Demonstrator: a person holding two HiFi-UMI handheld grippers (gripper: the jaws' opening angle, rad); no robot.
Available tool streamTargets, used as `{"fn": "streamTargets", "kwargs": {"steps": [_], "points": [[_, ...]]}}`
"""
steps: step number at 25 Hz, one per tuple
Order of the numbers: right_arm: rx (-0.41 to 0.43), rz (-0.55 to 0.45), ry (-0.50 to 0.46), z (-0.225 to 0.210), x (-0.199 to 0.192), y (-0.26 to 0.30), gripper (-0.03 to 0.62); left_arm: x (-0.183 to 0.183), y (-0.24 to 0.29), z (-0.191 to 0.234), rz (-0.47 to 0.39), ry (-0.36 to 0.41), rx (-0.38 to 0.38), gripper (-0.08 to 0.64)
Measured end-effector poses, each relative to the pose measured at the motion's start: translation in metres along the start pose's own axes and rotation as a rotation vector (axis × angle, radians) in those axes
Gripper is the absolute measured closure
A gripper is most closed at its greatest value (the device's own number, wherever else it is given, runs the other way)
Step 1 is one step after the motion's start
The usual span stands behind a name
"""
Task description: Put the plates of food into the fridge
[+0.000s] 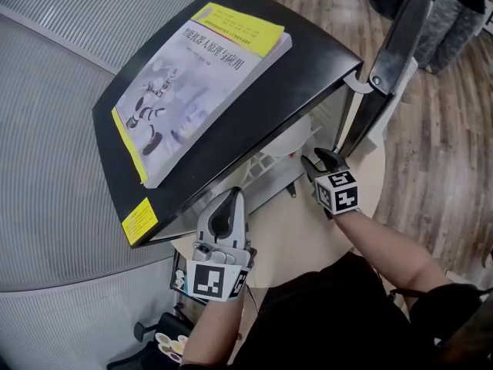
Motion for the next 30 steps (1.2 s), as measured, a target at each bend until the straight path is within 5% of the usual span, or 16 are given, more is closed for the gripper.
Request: {"fn": "streamTargets", "kwargs": {"steps": [11, 25, 30], "points": [[0.174, -0.127, -0.115, 0.036, 0.026, -0.07, 0.414, 0.003, -0.053, -0.001, -0.013, 0.014, 0.032, 0.558], [0.213, -0.224, -0.253, 0.094, 0.062, -0.166, 0.416, 0.009, -0.135, 0.001, -0.047, 0.011, 0.055, 0.558], [0.204, -0.264, -0.17, 0.106, 0.067, -0.19, 0.424, 0.006, -0.153, 0.005, -0.046, -0.013, 0.052, 0.558]]}}
Point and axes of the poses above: the fingertips, and each gripper's own axes: y forward along the fingers, z to its left, x out of its top, the point moved 1 cm from there along -y, backward along the fingers, and after that the axes turned 2 degrees about -z, right-handed, at the moved point
